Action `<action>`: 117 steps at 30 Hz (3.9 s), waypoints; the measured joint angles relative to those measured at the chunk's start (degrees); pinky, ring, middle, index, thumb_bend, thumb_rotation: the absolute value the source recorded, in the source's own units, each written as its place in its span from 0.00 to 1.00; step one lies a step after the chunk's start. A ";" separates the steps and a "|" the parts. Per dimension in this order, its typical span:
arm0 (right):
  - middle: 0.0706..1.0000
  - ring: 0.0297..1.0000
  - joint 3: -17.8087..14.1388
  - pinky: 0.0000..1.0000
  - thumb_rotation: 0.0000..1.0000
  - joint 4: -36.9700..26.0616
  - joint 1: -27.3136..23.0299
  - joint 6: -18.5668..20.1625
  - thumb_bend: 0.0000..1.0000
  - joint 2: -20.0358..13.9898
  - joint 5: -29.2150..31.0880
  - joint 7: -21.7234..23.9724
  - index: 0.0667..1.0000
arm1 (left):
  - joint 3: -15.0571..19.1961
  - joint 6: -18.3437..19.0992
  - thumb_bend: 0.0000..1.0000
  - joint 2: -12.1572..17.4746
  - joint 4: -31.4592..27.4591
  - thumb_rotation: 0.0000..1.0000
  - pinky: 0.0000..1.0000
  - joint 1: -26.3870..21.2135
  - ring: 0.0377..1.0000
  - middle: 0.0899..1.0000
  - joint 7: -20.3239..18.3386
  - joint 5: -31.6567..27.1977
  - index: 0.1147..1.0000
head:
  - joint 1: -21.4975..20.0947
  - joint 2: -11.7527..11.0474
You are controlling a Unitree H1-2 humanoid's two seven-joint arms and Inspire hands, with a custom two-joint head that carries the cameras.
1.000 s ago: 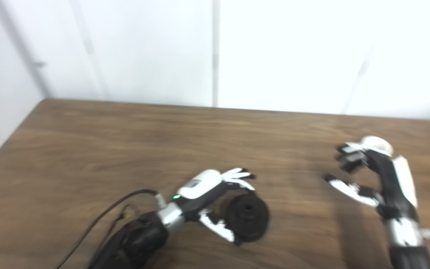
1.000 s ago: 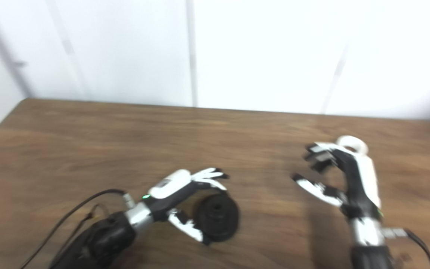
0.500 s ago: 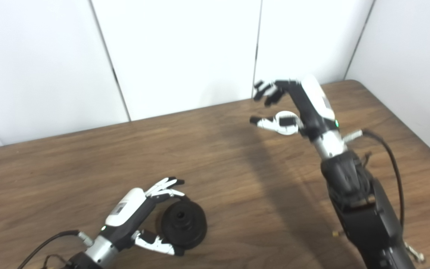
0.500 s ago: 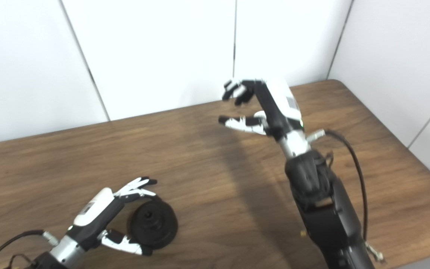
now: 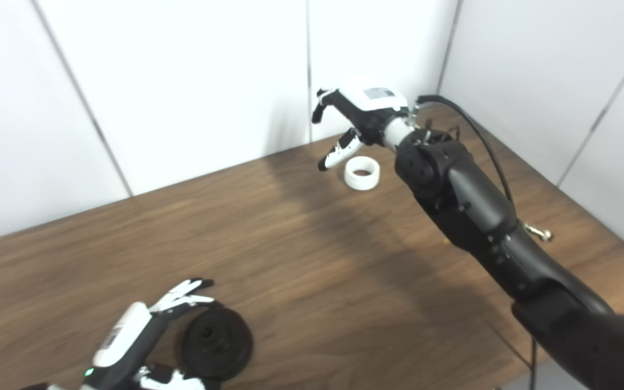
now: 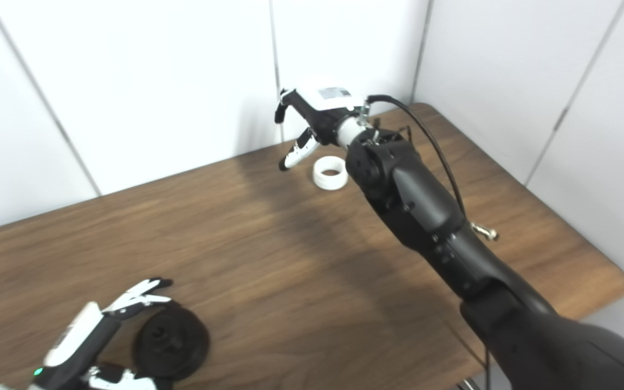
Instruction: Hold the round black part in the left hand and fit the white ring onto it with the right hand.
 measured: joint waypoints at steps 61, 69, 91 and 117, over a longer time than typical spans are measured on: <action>0.88 0.86 5.08 0.76 0.11 23.04 -3.81 3.53 0.87 -3.13 17.19 3.26 0.84 | 1.47 0.40 0.52 0.81 -2.40 0.06 0.82 2.07 0.94 0.90 -1.12 -0.66 0.42 | 4.22 2.64; 0.74 0.64 5.01 0.55 0.00 24.06 -1.88 0.47 0.74 -2.22 16.88 -5.46 0.71 | 1.59 1.09 0.52 0.89 -3.13 0.06 0.82 2.40 0.94 0.90 -1.33 -0.64 0.42 | 4.75 3.34; 0.50 0.44 5.60 0.49 0.01 25.49 -0.58 -6.22 0.52 -1.80 15.43 -13.43 0.43 | 1.93 3.13 0.52 1.19 -5.31 0.06 0.83 3.42 0.95 0.91 -2.66 -0.96 0.42 | 5.19 4.39; 0.46 0.41 4.01 0.43 0.00 15.88 1.02 -7.46 0.52 -2.25 18.43 -11.12 0.45 | 1.48 4.31 0.52 1.02 -5.87 0.06 0.85 3.34 0.95 0.91 -2.89 -0.50 0.42 | 12.47 6.59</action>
